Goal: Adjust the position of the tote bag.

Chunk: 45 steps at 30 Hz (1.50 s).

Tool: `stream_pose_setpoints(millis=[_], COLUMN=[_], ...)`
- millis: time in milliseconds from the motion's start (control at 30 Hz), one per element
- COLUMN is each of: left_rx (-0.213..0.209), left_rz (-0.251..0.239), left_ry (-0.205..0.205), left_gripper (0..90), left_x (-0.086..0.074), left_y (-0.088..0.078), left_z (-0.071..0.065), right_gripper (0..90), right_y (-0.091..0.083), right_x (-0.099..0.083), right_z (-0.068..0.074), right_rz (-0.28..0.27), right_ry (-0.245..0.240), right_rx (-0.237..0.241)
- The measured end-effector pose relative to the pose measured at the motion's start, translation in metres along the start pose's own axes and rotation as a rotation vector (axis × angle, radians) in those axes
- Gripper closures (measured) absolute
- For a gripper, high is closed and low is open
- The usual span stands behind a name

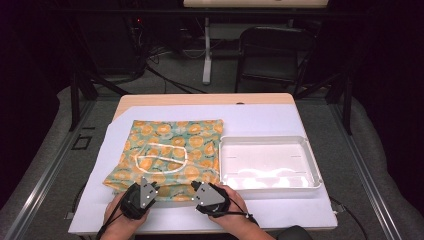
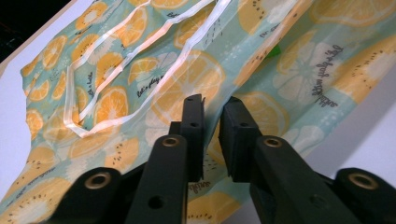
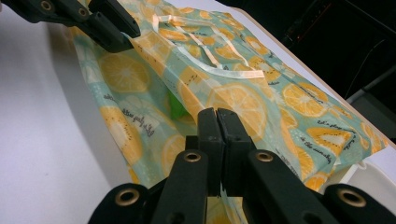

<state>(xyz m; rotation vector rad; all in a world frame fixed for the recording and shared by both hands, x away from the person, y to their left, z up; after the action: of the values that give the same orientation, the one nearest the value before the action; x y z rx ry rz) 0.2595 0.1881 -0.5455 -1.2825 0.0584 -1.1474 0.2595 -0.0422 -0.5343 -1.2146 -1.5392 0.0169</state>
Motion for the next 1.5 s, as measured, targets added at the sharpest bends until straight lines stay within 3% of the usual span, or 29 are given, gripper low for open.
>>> stream_pose_setpoints(millis=[233,500,667,867,1100,1267,1500], left_rx=[-0.003,-0.005,0.001,-0.009,0.003,0.005,-0.006], left_rz=[-0.005,-0.038,-0.068,-0.112,-0.151,-0.179,-0.198], left_ry=[0.000,-0.022,-0.038,-0.063,-0.058,-0.057,-0.070], left_gripper=[88.8,90.0,90.0,90.0,90.0,90.0,90.0], left_x=[0.002,0.004,0.010,0.020,0.040,0.061,0.082], left_y=[-0.001,-0.006,-0.009,-0.013,-0.017,-0.017,-0.014], left_z=[0.001,0.005,0.009,0.017,0.028,0.037,0.049], right_gripper=[85.4,71.7,63.6,60.8,60.6,66.2,72.7], right_y=[-0.001,-0.004,-0.010,-0.020,-0.031,-0.039,-0.044], right_x=[-0.001,-0.003,-0.004,-0.005,-0.008,-0.011,-0.014], right_z=[0.001,0.002,0.002,0.001,-0.002,-0.007,-0.011], right_rz=[0.012,-0.003,-0.025,-0.035,-0.055,-0.041,-0.027], right_ry=[-0.013,-0.007,-0.007,-0.017,0.023,0.063,0.076], right_rx=[0.007,0.016,-0.033,-0.063,-0.069,-0.039,-0.011])
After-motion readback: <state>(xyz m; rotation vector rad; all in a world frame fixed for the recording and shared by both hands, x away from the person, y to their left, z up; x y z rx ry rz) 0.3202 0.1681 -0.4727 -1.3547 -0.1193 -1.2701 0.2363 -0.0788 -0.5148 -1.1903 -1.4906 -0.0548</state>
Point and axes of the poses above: each handheld gripper's, and its own axes: y roughly forward along the jaws, x roughly out of its top, z roughly to its left, the point moved 1 cm from there along y, roughly forward along the jaws, and after that the axes turned 10 degrees about z, right-handed, at the moved point
